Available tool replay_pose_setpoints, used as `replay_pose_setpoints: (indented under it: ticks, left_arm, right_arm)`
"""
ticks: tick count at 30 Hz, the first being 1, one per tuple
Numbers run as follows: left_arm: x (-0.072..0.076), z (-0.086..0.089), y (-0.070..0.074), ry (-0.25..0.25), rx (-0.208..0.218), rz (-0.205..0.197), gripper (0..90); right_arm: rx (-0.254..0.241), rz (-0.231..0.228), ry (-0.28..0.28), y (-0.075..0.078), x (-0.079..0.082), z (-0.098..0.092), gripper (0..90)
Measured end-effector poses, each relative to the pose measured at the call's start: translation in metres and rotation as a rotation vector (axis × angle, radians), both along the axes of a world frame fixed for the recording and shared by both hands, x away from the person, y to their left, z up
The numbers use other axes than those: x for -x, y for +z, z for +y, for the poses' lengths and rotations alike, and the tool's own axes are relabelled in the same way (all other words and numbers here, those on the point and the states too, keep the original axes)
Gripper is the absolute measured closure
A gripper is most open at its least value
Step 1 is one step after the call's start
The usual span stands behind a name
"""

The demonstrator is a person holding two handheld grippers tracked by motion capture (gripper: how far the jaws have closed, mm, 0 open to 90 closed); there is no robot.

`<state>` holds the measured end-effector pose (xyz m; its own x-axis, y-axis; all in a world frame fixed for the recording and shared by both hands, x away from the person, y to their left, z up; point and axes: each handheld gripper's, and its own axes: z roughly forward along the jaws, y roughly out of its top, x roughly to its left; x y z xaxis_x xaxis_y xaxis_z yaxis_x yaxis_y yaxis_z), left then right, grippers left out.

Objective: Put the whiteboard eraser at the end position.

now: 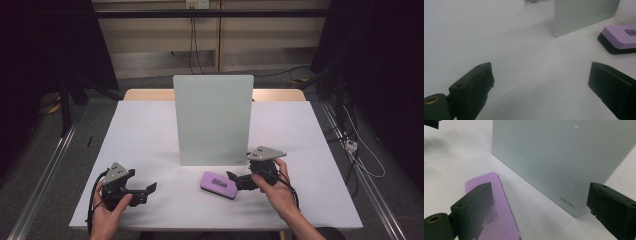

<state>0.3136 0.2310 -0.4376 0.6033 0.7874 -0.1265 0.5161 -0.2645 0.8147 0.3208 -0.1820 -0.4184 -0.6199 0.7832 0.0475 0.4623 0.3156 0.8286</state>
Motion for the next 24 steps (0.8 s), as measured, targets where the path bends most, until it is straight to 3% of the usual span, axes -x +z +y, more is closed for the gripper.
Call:
replay_pose_setpoints:
  ticks: [8, 16, 24]
  left_arm:
    - [0.0, 0.001, 0.001, 0.01, 0.005, -0.005, 5.7]
    - [0.0, 0.001, 0.001, 0.013, 0.005, -0.006, 5.7]
    - [0.001, 0.003, 0.001, 0.026, 0.022, -0.016, 5.4]
  right_arm:
    - [-0.012, -0.009, -0.04, -0.005, 0.01, -0.02, 5.7]
    - [-0.035, -0.016, -0.125, -0.009, 0.019, -0.046, 5.2]
    - [-0.044, -0.045, -0.167, -0.011, 0.027, -0.055, 5.4]
